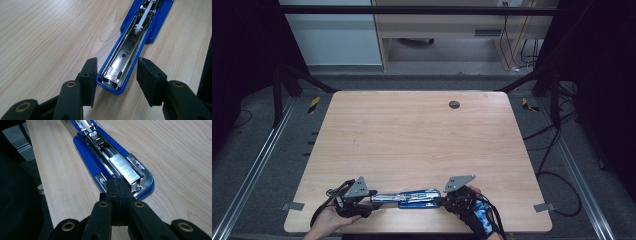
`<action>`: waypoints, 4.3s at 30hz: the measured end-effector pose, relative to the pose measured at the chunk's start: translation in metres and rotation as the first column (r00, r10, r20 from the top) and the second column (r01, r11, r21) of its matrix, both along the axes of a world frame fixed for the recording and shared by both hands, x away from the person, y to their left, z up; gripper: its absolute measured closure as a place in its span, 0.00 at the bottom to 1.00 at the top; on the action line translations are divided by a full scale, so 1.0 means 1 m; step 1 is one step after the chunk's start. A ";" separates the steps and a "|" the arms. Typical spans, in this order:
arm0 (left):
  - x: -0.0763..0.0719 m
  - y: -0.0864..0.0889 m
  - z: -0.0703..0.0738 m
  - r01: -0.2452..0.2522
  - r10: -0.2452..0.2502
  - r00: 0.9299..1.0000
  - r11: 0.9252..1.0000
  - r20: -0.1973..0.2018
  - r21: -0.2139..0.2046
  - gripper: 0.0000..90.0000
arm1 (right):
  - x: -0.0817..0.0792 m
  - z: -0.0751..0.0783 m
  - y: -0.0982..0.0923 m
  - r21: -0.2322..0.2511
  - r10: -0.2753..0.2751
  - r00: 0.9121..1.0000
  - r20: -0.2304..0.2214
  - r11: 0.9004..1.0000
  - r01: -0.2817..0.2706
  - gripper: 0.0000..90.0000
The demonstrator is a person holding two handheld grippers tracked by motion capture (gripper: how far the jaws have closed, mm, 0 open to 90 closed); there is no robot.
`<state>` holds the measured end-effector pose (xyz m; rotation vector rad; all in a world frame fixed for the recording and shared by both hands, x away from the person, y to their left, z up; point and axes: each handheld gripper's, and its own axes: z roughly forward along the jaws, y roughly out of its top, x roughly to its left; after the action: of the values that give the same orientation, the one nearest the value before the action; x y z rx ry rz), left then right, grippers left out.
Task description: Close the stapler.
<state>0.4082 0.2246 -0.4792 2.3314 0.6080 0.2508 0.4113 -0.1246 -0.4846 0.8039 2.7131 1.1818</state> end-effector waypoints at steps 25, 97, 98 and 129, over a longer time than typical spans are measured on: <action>-0.001 -0.001 0.006 0.008 -0.008 1.000 1.000 0.013 0.006 0.58 | 0.000 0.000 0.000 -0.007 0.010 1.000 0.005 1.000 -0.010 1.00; -0.002 -0.003 0.021 0.005 -0.004 0.999 1.000 0.032 -0.010 0.59 | 0.010 0.031 0.058 0.158 0.049 0.993 0.110 0.985 -0.066 1.00; -0.002 -0.003 0.021 0.005 -0.004 0.999 1.000 0.032 -0.011 0.59 | 0.010 0.031 0.062 0.161 0.053 0.992 0.111 0.984 -0.071 1.00; -0.002 -0.003 0.021 0.003 -0.002 1.000 1.000 0.031 -0.012 0.59 | 0.013 0.013 0.116 0.129 0.072 0.992 0.101 0.988 -0.085 1.00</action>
<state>0.4066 0.2213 -0.4585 2.3127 0.5900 0.2809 0.4244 -0.0082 -0.4716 0.6412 2.6334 1.3922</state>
